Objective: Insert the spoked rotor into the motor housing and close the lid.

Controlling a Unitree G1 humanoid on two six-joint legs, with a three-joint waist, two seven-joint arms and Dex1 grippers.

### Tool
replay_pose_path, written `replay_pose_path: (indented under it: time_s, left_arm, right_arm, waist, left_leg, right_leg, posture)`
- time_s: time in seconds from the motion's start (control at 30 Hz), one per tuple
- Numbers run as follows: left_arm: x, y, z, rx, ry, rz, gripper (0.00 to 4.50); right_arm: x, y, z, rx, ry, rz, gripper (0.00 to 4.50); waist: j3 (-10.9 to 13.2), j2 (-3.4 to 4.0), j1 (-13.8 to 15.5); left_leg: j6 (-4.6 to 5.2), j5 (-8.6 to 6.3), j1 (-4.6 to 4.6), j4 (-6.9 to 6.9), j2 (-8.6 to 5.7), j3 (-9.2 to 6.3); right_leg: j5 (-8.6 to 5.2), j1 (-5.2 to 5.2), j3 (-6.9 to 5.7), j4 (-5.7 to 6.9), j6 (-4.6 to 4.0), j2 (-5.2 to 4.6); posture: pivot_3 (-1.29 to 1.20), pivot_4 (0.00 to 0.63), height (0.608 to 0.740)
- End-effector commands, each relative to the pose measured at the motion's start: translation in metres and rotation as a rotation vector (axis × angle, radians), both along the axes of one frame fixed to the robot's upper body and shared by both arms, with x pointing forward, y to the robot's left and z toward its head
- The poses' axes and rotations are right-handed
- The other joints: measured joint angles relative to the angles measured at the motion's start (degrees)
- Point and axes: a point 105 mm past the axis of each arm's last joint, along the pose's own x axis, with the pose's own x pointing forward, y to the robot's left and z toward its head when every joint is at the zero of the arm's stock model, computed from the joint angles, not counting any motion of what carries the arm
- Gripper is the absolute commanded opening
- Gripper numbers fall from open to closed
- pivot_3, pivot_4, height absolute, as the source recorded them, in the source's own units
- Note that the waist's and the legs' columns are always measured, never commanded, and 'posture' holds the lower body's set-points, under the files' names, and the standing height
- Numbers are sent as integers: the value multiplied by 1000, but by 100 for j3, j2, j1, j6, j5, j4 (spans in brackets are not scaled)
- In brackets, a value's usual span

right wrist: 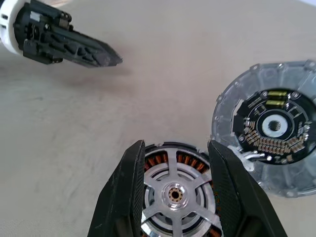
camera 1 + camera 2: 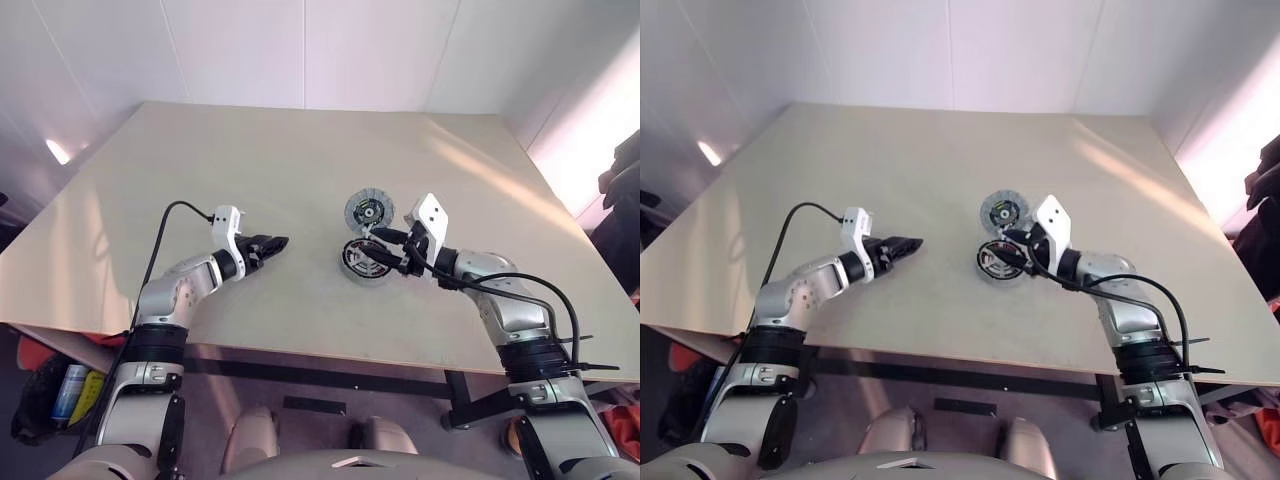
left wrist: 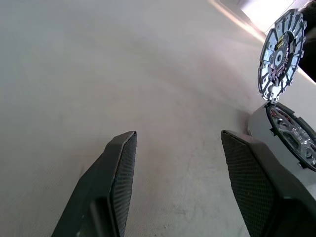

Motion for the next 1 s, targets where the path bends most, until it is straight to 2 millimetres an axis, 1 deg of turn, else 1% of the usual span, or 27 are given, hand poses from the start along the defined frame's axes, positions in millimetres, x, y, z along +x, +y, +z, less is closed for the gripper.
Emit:
replay_pose_path:
  time_s: [0.03, 0.27, 0.57, 0.67, 0.77, 0.8, 1.0]
  left_arm:
    - [3, 0, 13, 3, -53, -5, 2879]
    - [3, 1, 13, 3, -54, 2, 2879]
    - [3, 3, 13, 6, -55, 3, 2879]
    - [3, 3, 13, 7, -55, 3, 2879]
    - [3, 3, 13, 6, -55, 3, 2879]
    - [3, 3, 13, 6, -56, 3, 2879]
    - [3, 3, 14, 6, -55, 5, 2879]
  right_arm:
    - [0, 0, -4, -3, 5, 1, 2239]
    - [2, -2, -20, -13, 41, -22, 2239]
    - [5, -5, -22, -12, 40, -38, 2239]
    - [5, -5, -22, -12, 42, -41, 1628]
    - [5, -5, -23, -11, 44, -44, 591]
    - [6, -6, -23, -12, 46, -46, 318]
    - [7, -7, -22, -11, 46, -48, 278]
  waist:
    - [0, 0, -1]
    - [0, 0, -3]
    - [0, 0, -3]
    - [0, 0, -4]
    - [0, 0, -5]
    - [0, 0, -5]
    - [0, 0, -5]
  left_leg:
    - [0, 0, 0, 0, 0, 0]
    - [0, 0, -1, 0, 0, 0]
    - [-1, 0, 2, 0, 0, 0]
    - [-1, 0, 2, 0, 0, 0]
    - [-1, 0, 2, 0, 0, 0]
    - [-1, 0, 2, 0, 0, 0]
    - [-1, 0, 3, 0, 0, 0]
  right_leg:
    - [0, 0, 0, 0, 0, 0]
    - [0, -1, 0, 0, 0, 0]
    - [0, 2, 0, 0, 0, 0]
    - [0, 2, 0, 0, 0, 0]
    - [0, 2, 0, 0, 0, 0]
    - [0, 2, 0, 0, 0, 0]
    - [0, 3, 0, 0, 0, 0]
  posture:
    - [0, 0, 740]
    - [0, 0, 740]
    - [0, 0, 740]
    - [0, 0, 740]
    - [0, 0, 740]
    - [0, 0, 740]
    - [0, 0, 740]
